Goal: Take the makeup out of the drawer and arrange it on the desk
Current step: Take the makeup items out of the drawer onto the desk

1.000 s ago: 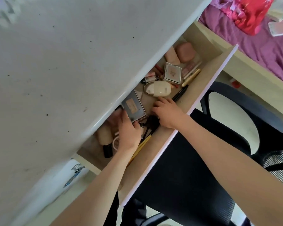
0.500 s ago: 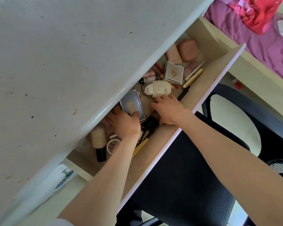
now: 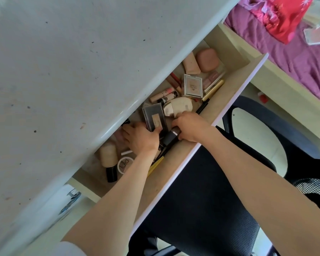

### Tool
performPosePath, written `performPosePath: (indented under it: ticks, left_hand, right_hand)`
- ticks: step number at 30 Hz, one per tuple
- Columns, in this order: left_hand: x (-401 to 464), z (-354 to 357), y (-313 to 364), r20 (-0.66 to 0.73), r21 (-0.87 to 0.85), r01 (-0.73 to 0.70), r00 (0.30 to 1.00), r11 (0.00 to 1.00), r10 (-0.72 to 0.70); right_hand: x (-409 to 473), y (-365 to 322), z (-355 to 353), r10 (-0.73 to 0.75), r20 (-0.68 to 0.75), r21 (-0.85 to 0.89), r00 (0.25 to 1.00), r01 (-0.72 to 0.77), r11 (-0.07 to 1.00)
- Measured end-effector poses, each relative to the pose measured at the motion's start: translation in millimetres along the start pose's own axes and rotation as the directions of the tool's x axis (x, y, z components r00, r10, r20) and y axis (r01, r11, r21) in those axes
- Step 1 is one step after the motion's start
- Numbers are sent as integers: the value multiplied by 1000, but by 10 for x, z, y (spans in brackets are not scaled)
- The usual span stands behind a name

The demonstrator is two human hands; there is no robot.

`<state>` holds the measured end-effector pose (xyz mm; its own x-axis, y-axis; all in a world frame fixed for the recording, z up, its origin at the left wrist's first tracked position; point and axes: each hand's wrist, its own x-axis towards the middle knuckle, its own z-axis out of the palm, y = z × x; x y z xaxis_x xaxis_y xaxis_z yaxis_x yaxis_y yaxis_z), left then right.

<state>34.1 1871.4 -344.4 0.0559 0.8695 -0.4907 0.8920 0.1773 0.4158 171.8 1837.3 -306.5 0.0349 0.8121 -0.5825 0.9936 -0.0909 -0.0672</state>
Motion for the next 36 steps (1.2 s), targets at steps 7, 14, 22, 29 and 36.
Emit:
performPosePath:
  ticks: [7, 14, 22, 29, 36]
  left_hand:
    - [-165, -136, -67, 102, -452, 32, 995, 891, 16]
    - [-552, -485, -324, 86, -413, -131, 979, 901, 182]
    - [-816, -1266, -455, -50, -513, -338, 929, 789, 366]
    - [-445, -2241, -983, -271, -563, -261, 955, 784, 124]
    - [194, -3036, -1703, -258, -712, -51, 947, 700, -193]
  right_hand:
    - [-157, -30, -108, 83, -20, 213, 996, -77, 974]
    - [-653, -151, -185, 301, -188, 733, 935, -71, 676]
    - [-873, -808, -628, 531, -345, 933, 774, 221, 284]
    - [-331, -1599, -1268, 383, -445, 871, 810, 291, 395]
    - [455, -2437, -1794, 429, -503, 855, 750, 359, 374]
